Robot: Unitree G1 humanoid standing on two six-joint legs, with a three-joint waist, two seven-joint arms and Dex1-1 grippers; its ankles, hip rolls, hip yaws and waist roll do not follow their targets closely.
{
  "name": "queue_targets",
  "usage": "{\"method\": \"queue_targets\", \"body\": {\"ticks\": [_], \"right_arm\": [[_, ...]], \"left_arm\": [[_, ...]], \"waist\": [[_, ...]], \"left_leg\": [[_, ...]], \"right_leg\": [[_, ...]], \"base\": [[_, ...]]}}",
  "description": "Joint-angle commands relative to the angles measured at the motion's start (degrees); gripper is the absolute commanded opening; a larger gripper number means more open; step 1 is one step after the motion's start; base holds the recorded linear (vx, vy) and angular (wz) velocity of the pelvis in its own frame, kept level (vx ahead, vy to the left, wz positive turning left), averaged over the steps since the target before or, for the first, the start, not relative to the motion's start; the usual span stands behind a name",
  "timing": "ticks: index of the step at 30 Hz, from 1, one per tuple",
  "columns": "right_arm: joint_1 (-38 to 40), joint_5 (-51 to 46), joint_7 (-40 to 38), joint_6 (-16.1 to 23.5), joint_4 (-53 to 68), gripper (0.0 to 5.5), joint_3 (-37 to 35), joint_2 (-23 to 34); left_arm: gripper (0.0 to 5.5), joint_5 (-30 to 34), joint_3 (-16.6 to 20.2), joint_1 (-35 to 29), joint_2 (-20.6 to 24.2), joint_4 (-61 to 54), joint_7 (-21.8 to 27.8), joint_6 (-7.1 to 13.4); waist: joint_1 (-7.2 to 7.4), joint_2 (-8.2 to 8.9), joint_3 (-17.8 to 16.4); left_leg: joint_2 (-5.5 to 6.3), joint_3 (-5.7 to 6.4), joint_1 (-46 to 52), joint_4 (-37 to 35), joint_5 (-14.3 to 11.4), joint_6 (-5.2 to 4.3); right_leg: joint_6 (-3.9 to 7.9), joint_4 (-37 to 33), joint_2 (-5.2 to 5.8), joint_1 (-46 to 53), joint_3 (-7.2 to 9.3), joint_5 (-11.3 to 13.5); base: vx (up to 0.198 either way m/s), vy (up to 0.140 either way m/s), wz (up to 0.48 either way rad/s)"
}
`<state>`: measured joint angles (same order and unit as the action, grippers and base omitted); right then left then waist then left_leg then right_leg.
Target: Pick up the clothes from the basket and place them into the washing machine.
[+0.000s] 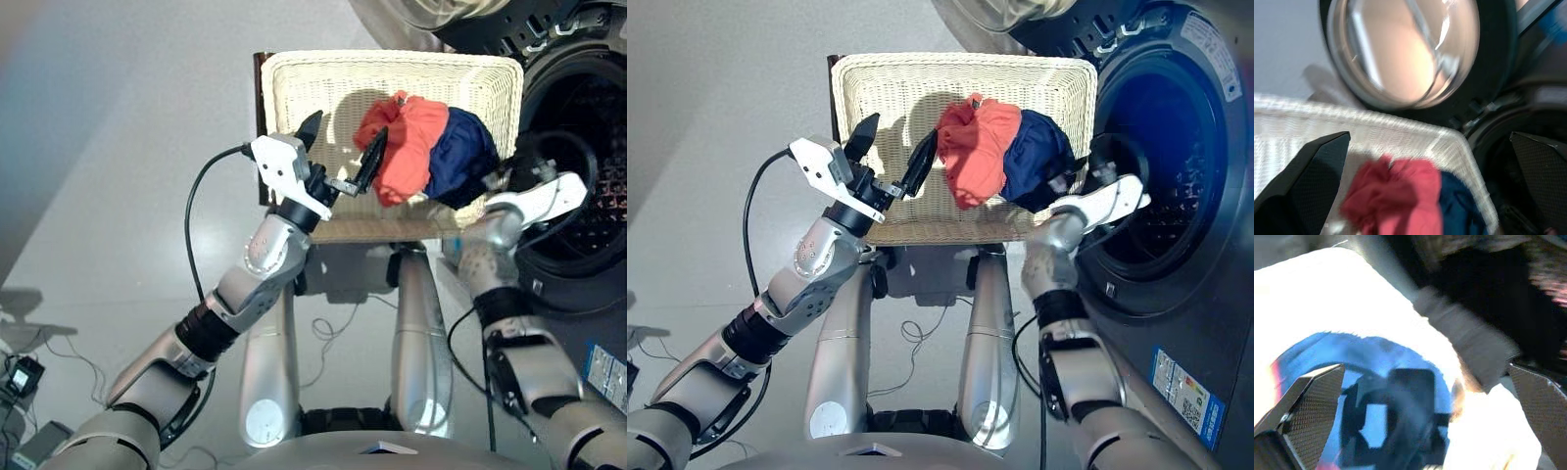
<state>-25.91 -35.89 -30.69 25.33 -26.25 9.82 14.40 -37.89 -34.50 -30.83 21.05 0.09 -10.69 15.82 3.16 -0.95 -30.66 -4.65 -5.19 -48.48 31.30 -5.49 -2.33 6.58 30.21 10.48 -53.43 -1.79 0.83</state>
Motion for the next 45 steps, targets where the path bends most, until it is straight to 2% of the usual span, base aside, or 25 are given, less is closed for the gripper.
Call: {"method": "queue_targets", "body": {"ticks": [1, 5, 8, 10, 13, 16, 21, 25, 33, 39, 41, 45], "right_arm": [[1.78, 5.73, 3.2, 1.25, 8.85, 5.5, 1.63, 0.59], [3.59, 10.32, 4.3, 0.71, 15.37, 5.5, 4.59, 1.82], [3.91, 17.03, 4.61, -0.41, 20.83, 5.5, 6.11, 4.58], [3.26, 20.3, 4.99, -0.9, 24.14, 5.5, 7.6, 6.05], [2.07, 21.95, 5.94, -1.04, 27.07, 5.5, 9.66, 7.38], [0.63, 23.15, 7.45, -1.78, 29.69, 5.5, 12.64, 8.62], [-1.85, 23.3, 9.13, -2.46, 31.73, 5.5, 18.62, 7.99], [-4.05, 21.3, 11.23, -2.85, 33.02, 5.5, 23.5, 6.67], [-9.27, 18.14, 13.8, -3.69, 35.07, 5.5, 30.37, 4.37], [-12.88, 16.61, 14.08, -4.46, 37.2, 5.5, 32.19, 3.6], [-14.34, 16.77, 14.34, -4.9, 37.94, 5.5, 32.7, 3.5], [-15.53, 16.93, 14.1, -5.23, 37.7, 5.5, 32.98, 2.81]], "left_arm": [[5.5, 6.11, 2.07, -0.73, -1.03, -0.02, -2.21, 2.48], [5.5, 8.99, 2.37, -2.12, -2.96, 6.47, -5.48, 2.32], [5.5, 14.74, 2.54, -3.96, -3.13, 10.59, -7.85, 1.71], [5.5, 13.67, 2.55, -5.14, -4.88, 14.6, -8.71, 1.6], [5.5, 16.21, 1.87, -8.36, -5.97, 19.44, -9.63, 0.92], [5.5, 16.17, 1.51, -11.02, -8.27, 24.02, -11.26, 0.39], [5.5, 17.58, 0.93, -16.0, -11.43, 32.03, -13.27, -0.93], [5.5, 16.59, 1.27, -18.61, -13.41, 38.04, -14.49, -1.76], [5.5, 12.06, 1.59, -22.45, -16.67, 44.05, -14.68, -1.97], [5.5, 9.68, 2.28, -24.24, -17.48, 47.39, -14.42, -2.49], [5.5, 9.43, 2.45, -24.71, -17.42, 48.24, -14.12, -2.54], [5.5, 8.44, 2.83, -25.2, -17.59, 48.82, -13.81, -2.42]], "waist": [[0.02, 1.31, 0.87], [0.75, 2.1, 0.87], [1.21, 2.65, 0.87], [1.61, 3.07, 0.87], [2.14, 3.54, 0.87], [2.65, 3.88, 0.87], [3.49, 4.54, 0.87], [3.99, 5.05, 0.87], [4.84, 6.09, 0.87], [5.66, 7.52, 0.87], [5.97, 8.23, 0.87], [6.44, 9.08, 0.87]], "left_leg": [[-0.74, -1.19, 2.68, -3.47, 0.65, -0.98], [-1.04, -1.43, 2.76, -4.06, 1.22, -1.03], [-1.3, -1.5, 2.68, -4.01, 1.44, -1.06], [-1.61, -1.72, 2.48, -3.77, 1.53, -1.09], [-1.87, -1.83, 2.07, -3.46, 1.58, -1.17], [-2.16, -1.87, 1.28, -2.87, 1.61, -1.26], [-2.62, -2.13, 0.02, -2.13, 1.62, -1.49], [-3.01, -2.5, -0.71, -1.62, 1.55, -1.68], [-4.01, -2.13, -3.2, 0.68, 1.15, -2.18], [-5.52, -1.59, -6.37, 3.84, 0.41, -2.83], [-6.37, -1.64, -7.67, 4.79, 0.25, -3.2], [-7.21, -1.52, -8.84, 5.66, 0.15, -3.5]], "right_leg": [[0.71, 0.03, -1.54, 4.8, 0.46, -2.54], [0.78, -0.74, -1.78, 4.77, 0.25, -1.93], [0.89, -0.74, -1.97, 4.56, 0.05, -1.72], [0.87, -0.58, -2.12, 4.25, -0.19, -1.56], [0.87, -0.33, -2.36, 3.71, -0.4, -1.57], [0.81, 0.02, -2.6, 2.97, -0.58, -1.45], [0.72, 0.64, -2.99, 1.5, -0.78, -1.34], [0.64, 0.65, -3.36, 0.84, -1.09, -1.24], [0.3, 2.25, -4.24, -1.41, -1.15, -1.57], [0.11, 4.85, -5.17, -4.37, -0.97, -2.31], [0.28, 5.65, -5.6, -5.72, -0.86, -2.56], [0.48, 6.57, -6.17, -7.12, -0.54, -2.77]], "base": [[0.0, 0.0, 0.0], [0.0, 0.0, 0.0], [0.0, 0.0, 0.0], [0.0, 0.0, 0.0], [0.0, 0.0, 0.0], [0.0, 0.0, 0.0], [0.0, 0.0, 0.0], [0.0, 0.0, 0.0], [0.0, 0.0, 0.0], [-0.005, -0.029, -0.022], [-0.012, -0.064, -0.067], [-0.007, -0.063, -0.096]]}}
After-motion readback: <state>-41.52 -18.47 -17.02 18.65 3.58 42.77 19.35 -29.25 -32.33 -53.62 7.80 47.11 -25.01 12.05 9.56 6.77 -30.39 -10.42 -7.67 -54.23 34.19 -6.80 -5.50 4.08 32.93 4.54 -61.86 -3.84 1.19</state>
